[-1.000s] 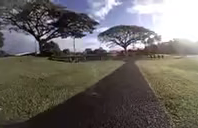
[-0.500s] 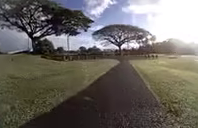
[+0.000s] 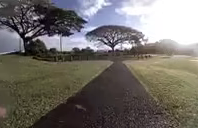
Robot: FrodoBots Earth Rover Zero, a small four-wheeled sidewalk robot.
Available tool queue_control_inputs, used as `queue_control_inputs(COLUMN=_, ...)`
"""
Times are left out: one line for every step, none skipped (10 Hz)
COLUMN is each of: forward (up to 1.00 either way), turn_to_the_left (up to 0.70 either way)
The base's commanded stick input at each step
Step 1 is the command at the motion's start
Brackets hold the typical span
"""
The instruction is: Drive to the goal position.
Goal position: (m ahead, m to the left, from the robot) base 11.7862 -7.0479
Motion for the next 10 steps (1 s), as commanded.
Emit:
queue_control_inputs(forward=0.45, turn_to_the_left=0.00)
queue_control_inputs(forward=0.45, turn_to_the_left=0.00)
queue_control_inputs(forward=0.45, turn_to_the_left=0.00)
queue_control_inputs(forward=0.45, turn_to_the_left=0.00)
queue_control_inputs(forward=0.45, turn_to_the_left=0.00)
queue_control_inputs(forward=0.45, turn_to_the_left=0.00)
queue_control_inputs(forward=0.45, turn_to_the_left=0.00)
queue_control_inputs(forward=0.45, turn_to_the_left=0.00)
queue_control_inputs(forward=0.45, turn_to_the_left=0.00)
queue_control_inputs(forward=0.45, turn_to_the_left=0.00)
